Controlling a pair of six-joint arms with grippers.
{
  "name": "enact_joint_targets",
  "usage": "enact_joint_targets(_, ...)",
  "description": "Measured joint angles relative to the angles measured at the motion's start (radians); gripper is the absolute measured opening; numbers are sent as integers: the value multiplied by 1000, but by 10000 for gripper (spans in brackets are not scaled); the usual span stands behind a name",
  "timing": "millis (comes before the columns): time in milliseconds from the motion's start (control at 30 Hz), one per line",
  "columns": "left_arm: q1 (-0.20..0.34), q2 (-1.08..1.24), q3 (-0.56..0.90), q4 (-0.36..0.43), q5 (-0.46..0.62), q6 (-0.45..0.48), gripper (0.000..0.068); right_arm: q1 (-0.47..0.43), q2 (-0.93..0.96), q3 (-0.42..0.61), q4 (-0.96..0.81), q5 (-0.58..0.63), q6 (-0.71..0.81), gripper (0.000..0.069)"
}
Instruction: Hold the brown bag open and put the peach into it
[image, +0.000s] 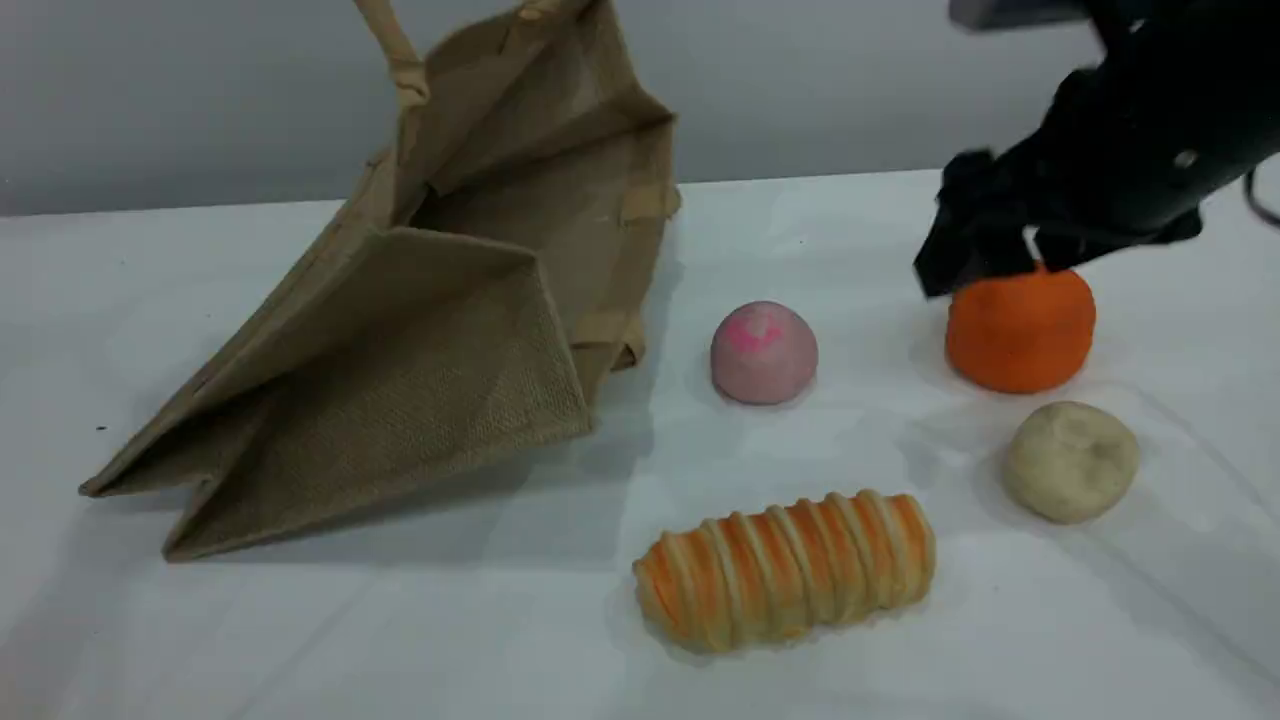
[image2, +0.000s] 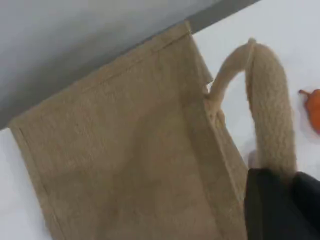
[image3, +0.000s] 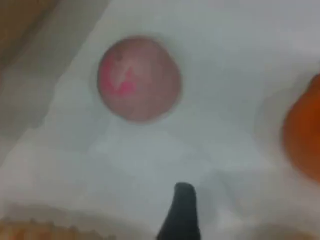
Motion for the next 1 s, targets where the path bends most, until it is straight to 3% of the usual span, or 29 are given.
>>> enact_joint_targets(233,0,-13,0,0,0,0,86,78,30,0,-1,-66,-26,573)
enact_joint_targets(567,0,-14,0,-3,-1,0,86,182,114,-12,-1,-276,-44,573)
enact_joint_targets(1000,0,-14,0,-5,-2,-7,86,204,271,-188,-2,-246,-36,573)
